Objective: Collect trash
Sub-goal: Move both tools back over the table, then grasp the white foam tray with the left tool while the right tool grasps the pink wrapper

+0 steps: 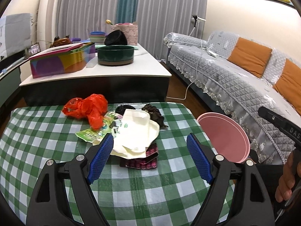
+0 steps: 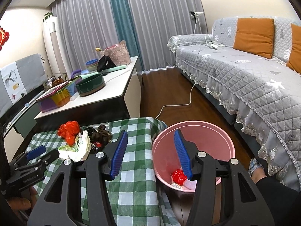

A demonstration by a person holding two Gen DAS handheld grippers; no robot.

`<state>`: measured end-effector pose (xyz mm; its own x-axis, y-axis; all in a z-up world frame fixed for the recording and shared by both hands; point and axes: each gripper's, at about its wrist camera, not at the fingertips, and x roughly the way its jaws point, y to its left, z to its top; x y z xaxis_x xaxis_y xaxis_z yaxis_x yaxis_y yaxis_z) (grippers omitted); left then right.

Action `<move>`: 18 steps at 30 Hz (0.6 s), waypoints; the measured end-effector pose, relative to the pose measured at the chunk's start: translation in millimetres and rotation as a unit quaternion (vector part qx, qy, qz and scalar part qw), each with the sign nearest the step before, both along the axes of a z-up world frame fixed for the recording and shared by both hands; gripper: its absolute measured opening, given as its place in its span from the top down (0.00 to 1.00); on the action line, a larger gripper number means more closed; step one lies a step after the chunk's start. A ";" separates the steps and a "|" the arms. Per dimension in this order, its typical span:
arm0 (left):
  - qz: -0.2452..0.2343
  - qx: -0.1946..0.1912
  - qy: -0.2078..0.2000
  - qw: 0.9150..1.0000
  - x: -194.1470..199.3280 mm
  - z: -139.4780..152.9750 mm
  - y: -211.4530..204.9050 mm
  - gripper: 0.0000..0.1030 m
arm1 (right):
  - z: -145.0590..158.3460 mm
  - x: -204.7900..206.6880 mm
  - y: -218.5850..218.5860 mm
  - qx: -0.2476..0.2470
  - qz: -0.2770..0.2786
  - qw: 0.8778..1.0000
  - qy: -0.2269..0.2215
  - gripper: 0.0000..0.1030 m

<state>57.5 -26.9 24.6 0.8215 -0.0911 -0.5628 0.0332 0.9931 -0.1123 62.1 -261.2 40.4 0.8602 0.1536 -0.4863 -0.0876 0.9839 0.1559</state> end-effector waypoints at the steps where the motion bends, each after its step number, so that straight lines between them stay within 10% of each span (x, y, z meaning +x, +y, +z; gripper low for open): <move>1: 0.004 0.000 -0.001 1.000 0.3 -0.3 2.1 0.25 | -1.0 0.2 0.6 0.000 0.000 1.000 0.001 0.50; 18: 0.067 -0.071 0.034 0.995 19.3 -33.6 52.7 0.26 | -30.3 14.7 40.6 0.012 0.038 0.999 0.037 0.66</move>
